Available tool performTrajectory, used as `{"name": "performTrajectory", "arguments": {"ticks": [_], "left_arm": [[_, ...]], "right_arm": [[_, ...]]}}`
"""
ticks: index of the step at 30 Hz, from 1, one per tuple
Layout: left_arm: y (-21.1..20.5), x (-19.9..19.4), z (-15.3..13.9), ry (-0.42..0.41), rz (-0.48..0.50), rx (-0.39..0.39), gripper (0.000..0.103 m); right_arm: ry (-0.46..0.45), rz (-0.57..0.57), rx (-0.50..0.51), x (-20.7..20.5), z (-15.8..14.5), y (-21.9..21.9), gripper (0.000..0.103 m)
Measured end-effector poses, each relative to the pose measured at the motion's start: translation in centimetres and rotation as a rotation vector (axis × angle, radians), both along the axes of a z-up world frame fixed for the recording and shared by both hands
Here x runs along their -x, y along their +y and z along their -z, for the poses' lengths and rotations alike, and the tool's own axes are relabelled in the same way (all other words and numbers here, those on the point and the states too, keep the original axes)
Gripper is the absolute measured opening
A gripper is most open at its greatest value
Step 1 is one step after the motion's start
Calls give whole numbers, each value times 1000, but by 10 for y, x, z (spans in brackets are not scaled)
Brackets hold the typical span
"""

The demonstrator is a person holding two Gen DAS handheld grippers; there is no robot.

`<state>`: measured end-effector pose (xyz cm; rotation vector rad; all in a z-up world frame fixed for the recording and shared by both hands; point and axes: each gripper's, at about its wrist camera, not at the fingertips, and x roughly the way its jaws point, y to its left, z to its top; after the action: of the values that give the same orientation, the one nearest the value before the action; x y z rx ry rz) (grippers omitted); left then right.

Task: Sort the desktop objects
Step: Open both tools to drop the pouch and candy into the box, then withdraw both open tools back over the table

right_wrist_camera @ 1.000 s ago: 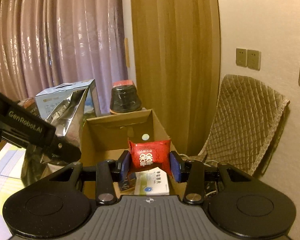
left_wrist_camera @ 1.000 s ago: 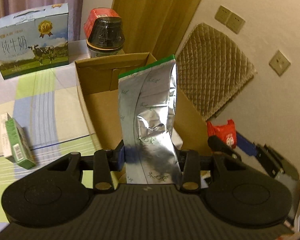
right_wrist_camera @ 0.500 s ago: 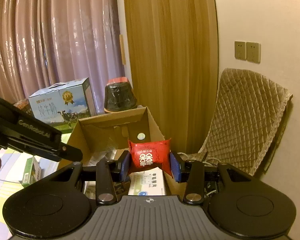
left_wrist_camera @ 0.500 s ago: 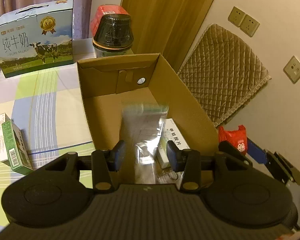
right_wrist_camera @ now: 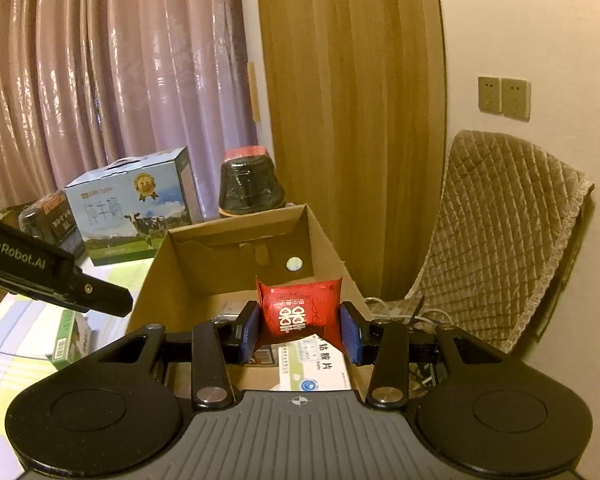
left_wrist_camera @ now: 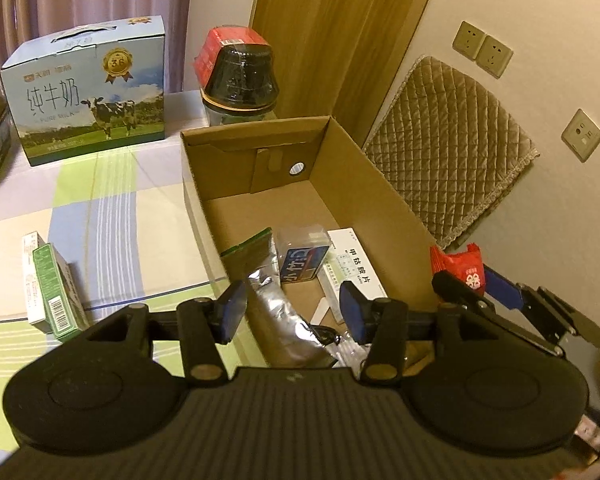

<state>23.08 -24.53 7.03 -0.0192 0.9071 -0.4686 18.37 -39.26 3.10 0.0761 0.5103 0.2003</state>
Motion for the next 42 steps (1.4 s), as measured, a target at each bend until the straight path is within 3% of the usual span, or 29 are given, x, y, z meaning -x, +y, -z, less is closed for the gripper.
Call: {"name": "performTrajectory", "arguments": {"ticks": [2, 3, 5, 11, 17, 21, 25, 32, 42], "left_arm": [[5, 3, -1, -3, -4, 4, 49], [7, 4, -1, -3, -7, 8, 49], [13, 6, -1, -3, -12, 9, 50], [35, 17, 3, -8, -41, 11, 53], [67, 43, 7, -45, -77, -13, 66], [93, 63, 14, -49, -103, -38, 68], [126, 88, 23, -57, -142, -53, 81], [181, 123, 43, -47, -197, -139, 92], [245, 142, 53, -31, -314, -142, 97]], "right_arm": [[4, -30, -30, -3, 0, 1, 43], [10, -39, -40, -4, 0, 2, 57], [-10, -29, -58, -4, -3, -1, 65], [-11, 9, -81, 4, -9, -12, 65], [-4, 24, -126, 27, -12, -19, 71], [-4, 6, -147, 48, -15, -10, 75], [-8, -37, -154, 69, -18, 9, 78], [20, -148, -131, 98, -12, 59, 83], [58, -282, -74, 114, 1, 122, 84]]}}
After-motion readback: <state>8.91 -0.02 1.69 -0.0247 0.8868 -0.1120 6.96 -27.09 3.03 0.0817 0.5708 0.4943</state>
